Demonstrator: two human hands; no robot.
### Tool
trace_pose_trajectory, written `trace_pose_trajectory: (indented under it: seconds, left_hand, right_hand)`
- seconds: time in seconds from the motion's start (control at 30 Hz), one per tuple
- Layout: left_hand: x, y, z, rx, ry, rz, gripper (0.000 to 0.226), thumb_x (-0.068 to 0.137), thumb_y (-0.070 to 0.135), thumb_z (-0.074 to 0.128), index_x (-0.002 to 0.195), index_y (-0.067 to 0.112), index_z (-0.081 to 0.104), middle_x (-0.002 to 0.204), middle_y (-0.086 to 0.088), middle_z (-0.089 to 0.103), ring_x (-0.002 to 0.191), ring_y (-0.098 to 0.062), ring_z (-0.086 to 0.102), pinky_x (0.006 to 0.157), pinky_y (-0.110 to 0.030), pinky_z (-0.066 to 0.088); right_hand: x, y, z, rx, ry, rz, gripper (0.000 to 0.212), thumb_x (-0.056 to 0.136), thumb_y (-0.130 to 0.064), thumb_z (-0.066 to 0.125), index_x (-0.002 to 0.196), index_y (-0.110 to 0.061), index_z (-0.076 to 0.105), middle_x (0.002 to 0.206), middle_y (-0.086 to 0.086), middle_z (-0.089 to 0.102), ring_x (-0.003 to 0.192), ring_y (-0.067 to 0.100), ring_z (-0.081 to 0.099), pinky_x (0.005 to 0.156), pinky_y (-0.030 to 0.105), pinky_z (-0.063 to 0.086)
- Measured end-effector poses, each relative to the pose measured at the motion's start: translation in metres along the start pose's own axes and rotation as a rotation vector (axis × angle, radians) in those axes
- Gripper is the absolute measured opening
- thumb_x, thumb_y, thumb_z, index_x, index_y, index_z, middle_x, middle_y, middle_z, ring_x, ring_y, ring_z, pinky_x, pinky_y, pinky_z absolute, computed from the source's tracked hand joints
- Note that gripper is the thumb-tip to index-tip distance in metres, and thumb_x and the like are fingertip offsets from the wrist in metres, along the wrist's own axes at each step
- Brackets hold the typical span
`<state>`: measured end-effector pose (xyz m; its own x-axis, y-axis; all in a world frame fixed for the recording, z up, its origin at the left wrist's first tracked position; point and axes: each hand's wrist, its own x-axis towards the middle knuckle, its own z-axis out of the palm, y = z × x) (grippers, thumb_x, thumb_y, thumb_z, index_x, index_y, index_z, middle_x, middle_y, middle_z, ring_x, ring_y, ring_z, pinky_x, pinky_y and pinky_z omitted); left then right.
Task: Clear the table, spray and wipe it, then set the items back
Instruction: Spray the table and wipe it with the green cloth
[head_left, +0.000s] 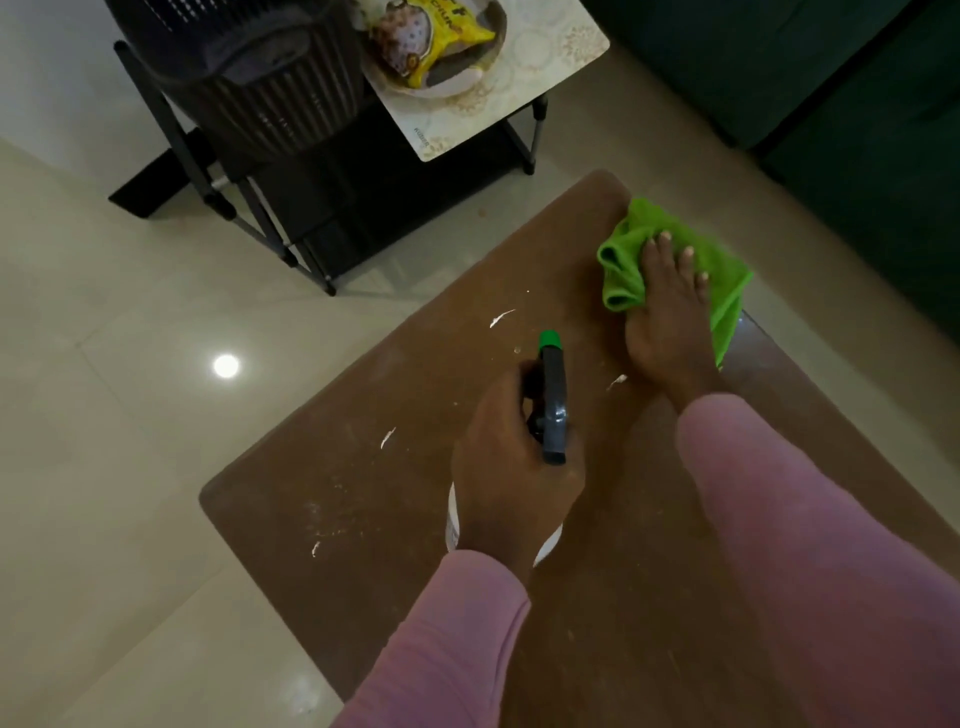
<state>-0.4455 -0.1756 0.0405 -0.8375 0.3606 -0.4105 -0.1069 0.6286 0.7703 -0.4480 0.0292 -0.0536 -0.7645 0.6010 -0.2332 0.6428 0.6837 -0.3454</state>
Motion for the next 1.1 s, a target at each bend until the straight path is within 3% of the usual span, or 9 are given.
trace_pose_trajectory:
  seconds: [0.1,0.23,0.3,0.43,0.6,0.73,0.87,1.0,1.1]
  left_hand:
    - [-0.005,-0.003,0.004,0.012,0.018,0.097,0.043,0.079,0.028,0.069,0.118,0.031,0.050,0.102,0.008,0.062,0.085,-0.012,0.062,0.075,-0.033,0.058]
    - [-0.008,-0.007,0.002,0.017,0.023,0.176,0.037,0.072,0.029,0.060,0.104,0.038,0.044,0.092,0.009,0.060,0.074,-0.013,0.059,0.062,-0.040,0.055]
    - [-0.007,-0.012,-0.001,0.022,0.005,0.181,0.037,0.073,0.028,0.060,0.103,0.039,0.043,0.091,0.008,0.060,0.072,-0.013,0.059,0.061,-0.041,0.055]
    - [-0.008,-0.021,-0.010,-0.033,-0.029,0.094,0.036,0.079,0.027,0.062,0.100,0.047,0.041,0.084,0.017,0.055,0.069,-0.009,0.057,0.063,-0.030,0.056]
    - [-0.025,-0.042,-0.017,-0.079,-0.031,-0.008,0.060,0.083,0.020,0.071,0.106,0.058,0.031,0.087,0.033,0.050,0.080,-0.001,0.057,0.066,-0.011,0.048]
    - [-0.029,-0.045,-0.019,-0.074,0.032,0.040,0.045,0.076,0.033,0.060,0.097,0.061,0.032,0.080,0.025,0.055,0.076,-0.004,0.058,0.056,-0.015,0.051]
    - [-0.025,-0.042,-0.023,-0.082,0.082,0.029,0.046,0.076,0.033,0.054,0.105,0.060,0.032,0.083,0.019,0.056,0.070,-0.006,0.057,0.059,-0.021,0.051]
    - [-0.025,-0.044,-0.026,-0.124,0.032,-0.003,0.046,0.080,0.025,0.064,0.122,0.035,0.049,0.091,0.018,0.056,0.073,-0.008,0.058,0.061,-0.014,0.049]
    - [-0.027,-0.045,-0.024,-0.116,-0.016,0.014,0.049,0.073,0.026,0.067,0.114,0.043,0.044,0.095,0.017,0.058,0.077,-0.007,0.059,0.065,-0.026,0.057]
  right_hand:
    - [0.025,-0.028,0.006,0.005,-0.007,0.012,0.069,0.091,-0.010,0.044,0.153,-0.011,0.013,0.160,0.011,0.005,0.146,0.036,-0.001,0.118,0.046,-0.002]
    - [-0.004,-0.041,0.025,-0.088,-0.150,-0.449,0.075,0.082,-0.011,0.046,0.152,-0.010,0.018,0.160,0.010,0.011,0.146,0.034,0.000,0.117,0.044,-0.001]
    - [-0.021,-0.026,0.023,-0.140,-0.235,-0.529,0.076,0.080,-0.017,0.039,0.152,-0.014,0.015,0.160,0.005,0.010,0.144,0.024,-0.003,0.118,0.040,-0.002]
    - [0.004,-0.007,0.002,-0.121,-0.155,-0.278,0.076,0.083,-0.004,0.040,0.152,-0.012,0.010,0.160,0.008,0.005,0.147,0.029,0.000,0.119,0.040,-0.002]
    - [0.052,-0.049,0.002,-0.027,-0.086,-0.067,0.068,0.091,-0.003,0.040,0.153,-0.011,0.011,0.161,0.011,0.004,0.147,0.035,-0.002,0.118,0.045,-0.001]
    - [0.017,-0.074,0.021,-0.087,-0.166,-0.399,0.076,0.081,-0.005,0.044,0.152,-0.009,0.015,0.160,0.010,0.009,0.146,0.036,0.002,0.118,0.044,-0.001]
    - [-0.018,-0.050,0.022,-0.193,-0.279,-0.639,0.090,0.076,0.003,0.056,0.152,-0.014,0.010,0.160,0.004,0.007,0.144,0.019,-0.004,0.118,0.035,-0.004]
    - [0.017,-0.028,-0.004,-0.096,-0.187,-0.343,0.077,0.088,0.005,0.052,0.152,-0.013,0.012,0.160,0.008,0.007,0.147,0.026,-0.001,0.117,0.036,-0.003]
    - [0.056,-0.045,-0.013,-0.042,-0.154,-0.128,0.067,0.094,0.001,0.042,0.153,-0.013,0.012,0.161,0.008,0.004,0.147,0.030,-0.002,0.117,0.040,-0.001]
